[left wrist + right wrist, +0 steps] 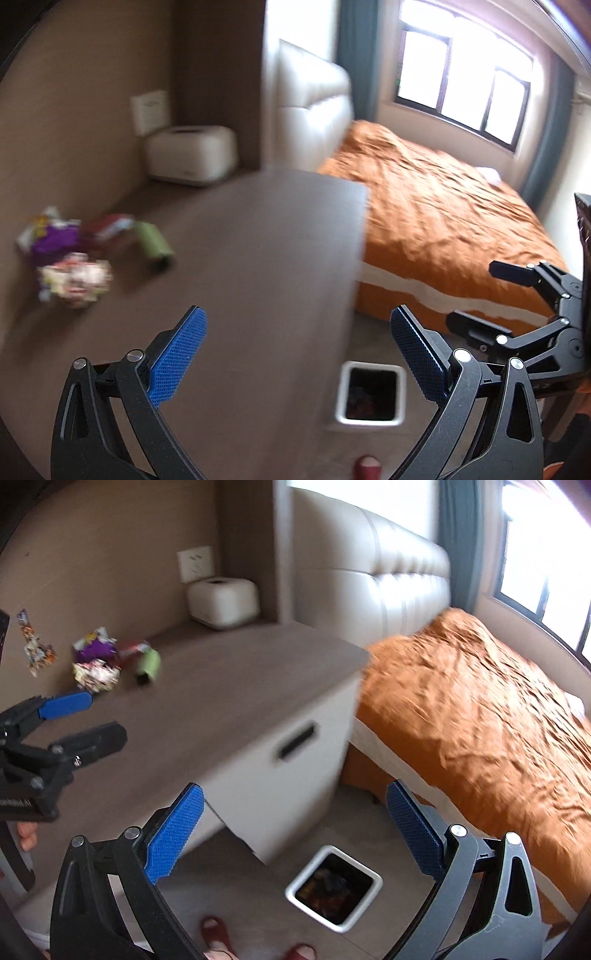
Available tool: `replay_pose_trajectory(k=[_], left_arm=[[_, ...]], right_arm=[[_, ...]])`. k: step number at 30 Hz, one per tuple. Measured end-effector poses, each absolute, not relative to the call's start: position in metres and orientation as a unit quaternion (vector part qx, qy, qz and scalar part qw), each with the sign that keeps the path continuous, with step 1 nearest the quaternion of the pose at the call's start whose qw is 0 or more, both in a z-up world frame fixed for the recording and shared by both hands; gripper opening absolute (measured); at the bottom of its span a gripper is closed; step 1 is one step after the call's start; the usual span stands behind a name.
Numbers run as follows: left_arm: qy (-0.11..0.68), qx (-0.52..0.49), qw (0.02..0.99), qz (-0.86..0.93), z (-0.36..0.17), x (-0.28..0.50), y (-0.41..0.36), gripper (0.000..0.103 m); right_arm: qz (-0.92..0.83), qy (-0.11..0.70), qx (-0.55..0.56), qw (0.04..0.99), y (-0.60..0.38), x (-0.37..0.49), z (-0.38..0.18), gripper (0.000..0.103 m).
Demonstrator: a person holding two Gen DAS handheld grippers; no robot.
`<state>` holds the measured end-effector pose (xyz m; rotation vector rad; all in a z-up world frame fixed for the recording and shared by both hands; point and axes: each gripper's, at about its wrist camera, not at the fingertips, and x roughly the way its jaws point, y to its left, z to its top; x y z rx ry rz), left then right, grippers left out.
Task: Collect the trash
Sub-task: 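Move both open tools back toward the desk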
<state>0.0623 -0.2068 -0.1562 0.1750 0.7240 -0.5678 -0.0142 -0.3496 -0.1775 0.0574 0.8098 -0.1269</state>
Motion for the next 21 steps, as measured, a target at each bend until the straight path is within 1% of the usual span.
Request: replay_pose_trajectory(k=[6, 12, 21], left_arm=[[0.327, 0.083, 0.916, -0.215, -0.135, 0.089, -0.135, 0.098], [0.315, 0.081, 0.929, -0.178, -0.123, 0.113, -0.085, 0.098], [0.323, 0.085, 0.935, -0.122, -0.134, 0.15, -0.059, 0.098]], right_arm=[[-0.026, 0.375, 0.014, 0.927, -0.287, 0.026, -0.156, 0.098], [-0.013, 0.357, 0.004, 0.934, -0.237, 0.055, -0.143, 0.098], [0.014, 0.37, -0.034, 0.928, -0.208, 0.103, -0.151, 0.098]])
